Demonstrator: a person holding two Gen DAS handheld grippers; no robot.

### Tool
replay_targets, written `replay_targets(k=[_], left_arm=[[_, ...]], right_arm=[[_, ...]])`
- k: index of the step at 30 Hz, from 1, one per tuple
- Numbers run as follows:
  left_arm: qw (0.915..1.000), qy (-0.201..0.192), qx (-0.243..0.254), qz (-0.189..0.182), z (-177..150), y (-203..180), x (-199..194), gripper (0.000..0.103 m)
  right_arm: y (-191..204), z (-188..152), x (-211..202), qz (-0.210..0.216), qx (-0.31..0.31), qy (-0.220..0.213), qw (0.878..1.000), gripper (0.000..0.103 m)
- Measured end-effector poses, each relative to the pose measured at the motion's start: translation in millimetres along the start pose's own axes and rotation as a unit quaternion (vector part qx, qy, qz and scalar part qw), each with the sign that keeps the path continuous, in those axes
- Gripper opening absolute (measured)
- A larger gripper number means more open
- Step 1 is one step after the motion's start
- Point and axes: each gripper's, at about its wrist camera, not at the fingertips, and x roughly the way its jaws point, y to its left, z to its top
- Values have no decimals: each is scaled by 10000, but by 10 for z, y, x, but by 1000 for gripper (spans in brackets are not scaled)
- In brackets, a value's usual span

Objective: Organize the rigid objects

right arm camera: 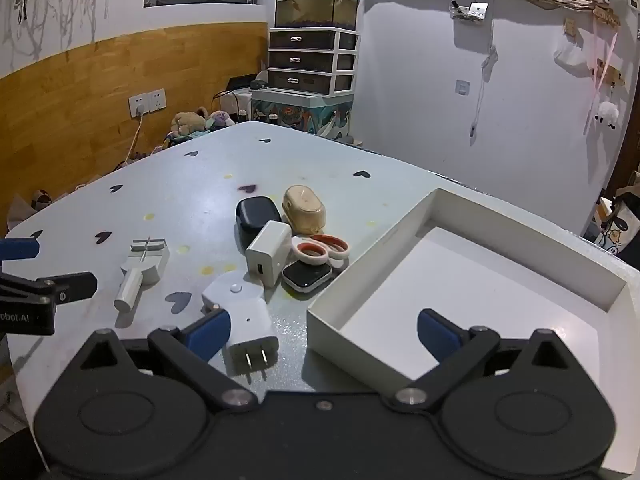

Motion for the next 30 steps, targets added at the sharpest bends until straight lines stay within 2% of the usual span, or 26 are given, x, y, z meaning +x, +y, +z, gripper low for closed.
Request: replay_targets(k=[30], left_arm=[[10000,15,-8,-9,0,0,1,103]], right_arm=[[11,-16,37,0,2,53,10000,101]])
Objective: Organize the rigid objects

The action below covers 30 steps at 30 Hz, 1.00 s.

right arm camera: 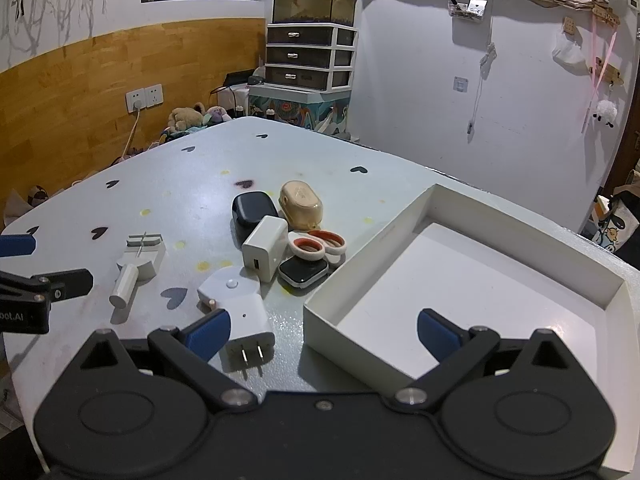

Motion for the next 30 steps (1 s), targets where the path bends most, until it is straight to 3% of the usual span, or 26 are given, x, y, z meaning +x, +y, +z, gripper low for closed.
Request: replay_targets(k=[30], left_arm=[[10000,3,-2,-6,0,0,0,103]], right_arm=[[2,-7,14,-14,-12,23,10000,101]])
